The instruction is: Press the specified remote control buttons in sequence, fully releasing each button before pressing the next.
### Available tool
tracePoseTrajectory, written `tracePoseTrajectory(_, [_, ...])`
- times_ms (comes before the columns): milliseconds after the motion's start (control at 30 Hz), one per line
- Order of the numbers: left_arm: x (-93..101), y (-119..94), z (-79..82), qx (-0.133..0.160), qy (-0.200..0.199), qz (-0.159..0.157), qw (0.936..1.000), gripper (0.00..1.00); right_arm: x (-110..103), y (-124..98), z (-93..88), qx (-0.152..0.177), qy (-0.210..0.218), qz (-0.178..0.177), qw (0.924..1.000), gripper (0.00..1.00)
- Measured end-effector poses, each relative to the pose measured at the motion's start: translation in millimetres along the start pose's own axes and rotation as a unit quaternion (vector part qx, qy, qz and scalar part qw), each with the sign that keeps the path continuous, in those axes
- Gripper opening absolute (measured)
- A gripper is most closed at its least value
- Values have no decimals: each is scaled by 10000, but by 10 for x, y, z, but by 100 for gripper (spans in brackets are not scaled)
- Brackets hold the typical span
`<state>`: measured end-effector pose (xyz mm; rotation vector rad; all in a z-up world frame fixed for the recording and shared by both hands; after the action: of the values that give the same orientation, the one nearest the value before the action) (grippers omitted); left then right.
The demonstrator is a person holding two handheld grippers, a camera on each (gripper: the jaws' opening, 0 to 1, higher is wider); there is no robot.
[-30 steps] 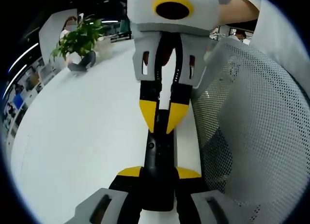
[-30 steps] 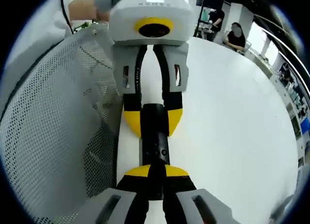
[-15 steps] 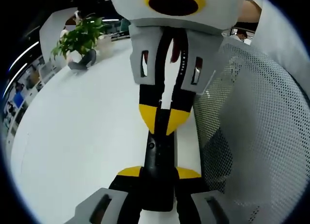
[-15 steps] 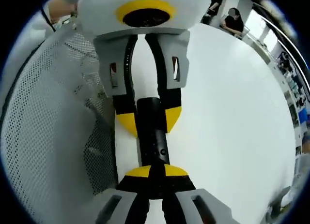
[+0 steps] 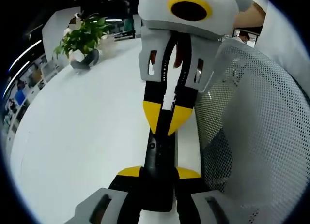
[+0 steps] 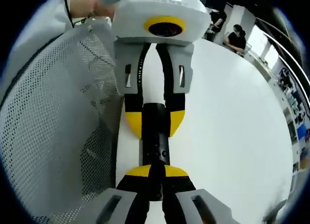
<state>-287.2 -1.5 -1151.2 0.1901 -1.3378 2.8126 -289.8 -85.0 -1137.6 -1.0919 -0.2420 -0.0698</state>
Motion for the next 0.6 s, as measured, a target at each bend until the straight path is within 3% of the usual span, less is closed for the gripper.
tracePoseTrajectory(300, [0,-4,-9,86,1,6,10000,25,-9,0,14,58,-374,34,9993,3])
tracePoseTrajectory(467, [1,-4,-6,87,12,-1,10000,25,-3,22,44,-127,-485,76,9987,2])
tracePoseTrajectory(500, [0,-3,-5,84,18,-5,10000,25,3,21,40,-282,-133,155,9994,2])
tracePoseTrajectory(600, [-2,-3,-4,78,29,-17,10000,25,20,25,38,-323,237,205,9990,2])
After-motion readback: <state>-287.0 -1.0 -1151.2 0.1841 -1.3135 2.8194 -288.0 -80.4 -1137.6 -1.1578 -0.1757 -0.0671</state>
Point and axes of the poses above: the point that each gripper's makers call its tool centre point, and the gripper's own axes: y roughly forward along the fingers, x roughly to its right, z roughly out of its top, the point moved 5 cm from there along -y, roughly backward along the fingers, and after that the axes turned 8 degrees about -z, right-handed, at the moved point
